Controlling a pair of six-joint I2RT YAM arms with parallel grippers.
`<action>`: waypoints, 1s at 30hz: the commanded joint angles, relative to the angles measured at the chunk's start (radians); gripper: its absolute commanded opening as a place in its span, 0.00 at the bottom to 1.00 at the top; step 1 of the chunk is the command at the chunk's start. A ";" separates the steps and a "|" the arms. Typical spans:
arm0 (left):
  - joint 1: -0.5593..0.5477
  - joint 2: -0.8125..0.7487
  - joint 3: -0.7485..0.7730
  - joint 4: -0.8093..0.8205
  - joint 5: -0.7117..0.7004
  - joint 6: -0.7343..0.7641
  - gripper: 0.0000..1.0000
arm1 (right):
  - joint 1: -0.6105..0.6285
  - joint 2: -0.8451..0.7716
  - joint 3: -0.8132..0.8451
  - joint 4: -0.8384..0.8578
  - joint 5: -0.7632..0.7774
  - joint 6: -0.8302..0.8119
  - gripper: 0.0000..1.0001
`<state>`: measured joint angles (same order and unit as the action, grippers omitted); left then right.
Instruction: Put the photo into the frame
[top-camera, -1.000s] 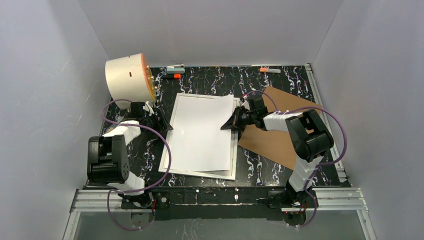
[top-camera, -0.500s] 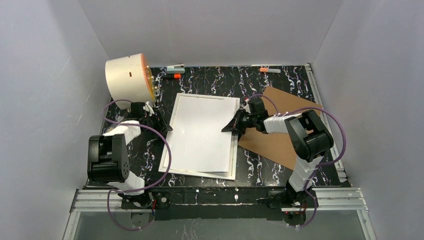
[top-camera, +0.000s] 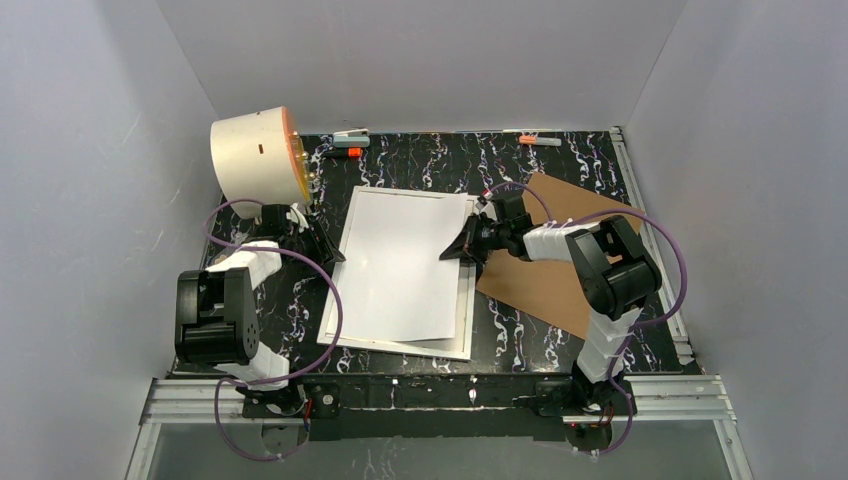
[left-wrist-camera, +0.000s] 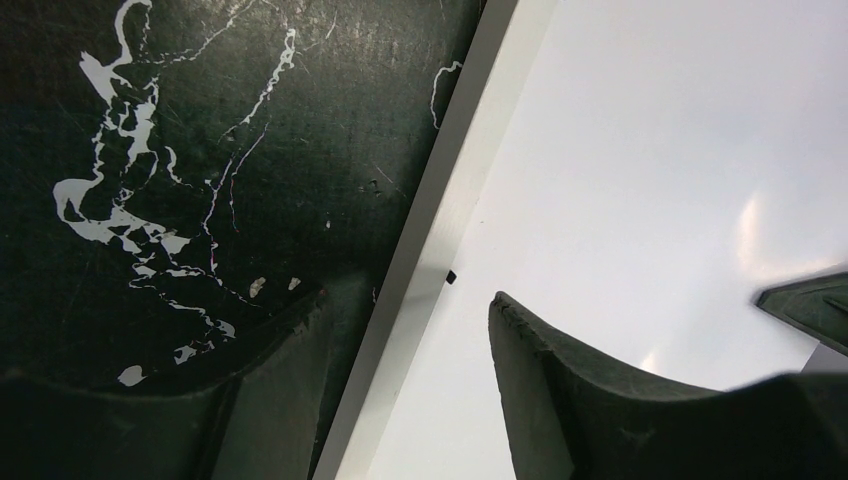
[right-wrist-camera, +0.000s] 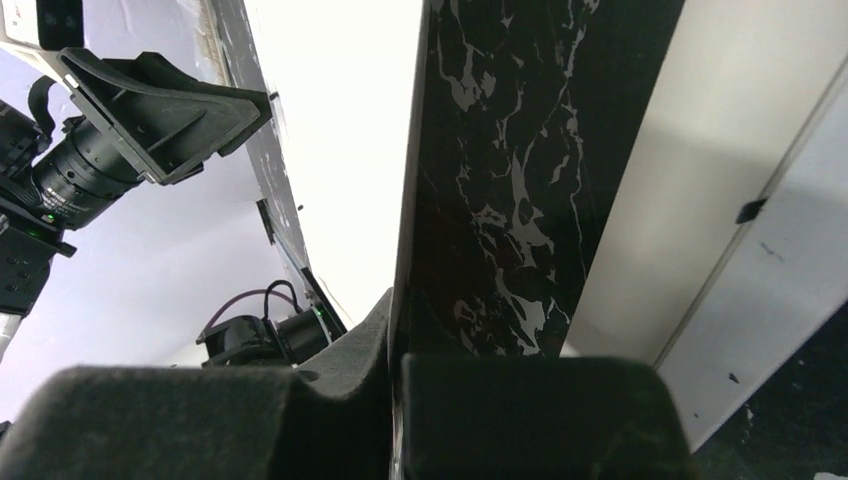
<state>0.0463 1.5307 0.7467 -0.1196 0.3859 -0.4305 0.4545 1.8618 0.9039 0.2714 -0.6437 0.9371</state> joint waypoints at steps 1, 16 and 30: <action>0.000 0.022 -0.022 -0.060 -0.004 0.010 0.56 | 0.006 0.005 0.052 -0.029 -0.010 -0.035 0.12; -0.001 0.034 -0.019 -0.063 -0.023 0.009 0.57 | 0.013 -0.019 0.099 -0.136 0.051 -0.082 0.32; 0.000 0.039 -0.014 -0.069 -0.029 0.009 0.57 | 0.016 -0.052 0.108 -0.191 0.070 -0.101 0.54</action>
<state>0.0467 1.5341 0.7471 -0.1169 0.3824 -0.4313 0.4652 1.8606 0.9874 0.1108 -0.5919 0.8455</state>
